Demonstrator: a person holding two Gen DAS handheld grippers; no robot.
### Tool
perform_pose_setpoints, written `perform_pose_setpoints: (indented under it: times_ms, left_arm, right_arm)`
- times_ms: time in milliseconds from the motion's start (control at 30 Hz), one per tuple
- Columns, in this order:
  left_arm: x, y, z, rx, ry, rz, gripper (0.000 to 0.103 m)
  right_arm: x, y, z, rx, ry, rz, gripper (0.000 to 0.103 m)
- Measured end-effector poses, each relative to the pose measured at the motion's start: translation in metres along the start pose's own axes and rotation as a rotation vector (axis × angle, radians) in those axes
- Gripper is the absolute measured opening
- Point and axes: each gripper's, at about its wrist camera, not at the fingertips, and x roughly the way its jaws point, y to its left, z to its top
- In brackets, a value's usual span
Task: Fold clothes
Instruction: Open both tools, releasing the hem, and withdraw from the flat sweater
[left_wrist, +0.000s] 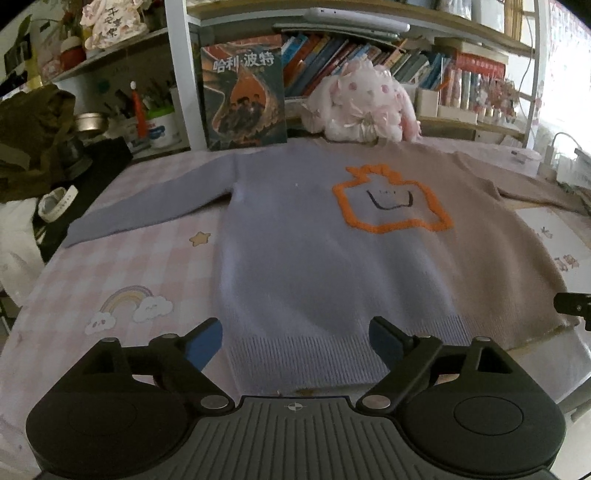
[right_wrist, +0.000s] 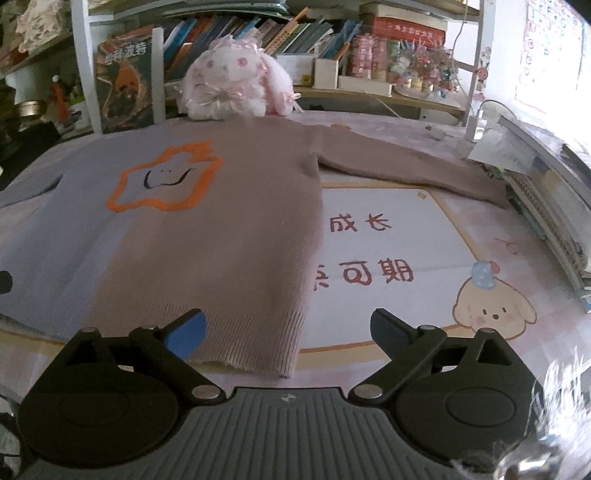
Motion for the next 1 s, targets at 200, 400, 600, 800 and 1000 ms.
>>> perform_pose_setpoints:
  times_ms: [200,400,600,800,1000]
  left_arm:
    - [-0.004,-0.009,-0.003,0.029,0.004,0.019,0.090]
    - [-0.002,-0.007,-0.002,0.035,0.002,0.011,0.090]
    - [0.003,-0.005,0.000,0.081,0.001,-0.037,0.090]
    - [0.012,0.010,0.005,0.171,-0.044,-0.114,0.090]
    - [0.024,0.057,0.015,0.247,-0.082,-0.187,0.091]
  right_arm:
    - [0.000,0.000,-0.004,-0.006,-0.004,0.020,0.096]
    - [-0.002,0.006,-0.006,-0.022,-0.008,0.012,0.097]
    - [-0.004,0.017,-0.006,-0.014,-0.021,-0.022,0.097]
    - [-0.005,0.037,-0.003,0.028,-0.024,-0.086,0.097]
    - [-0.007,0.086,0.003,0.088,-0.034,-0.176,0.097]
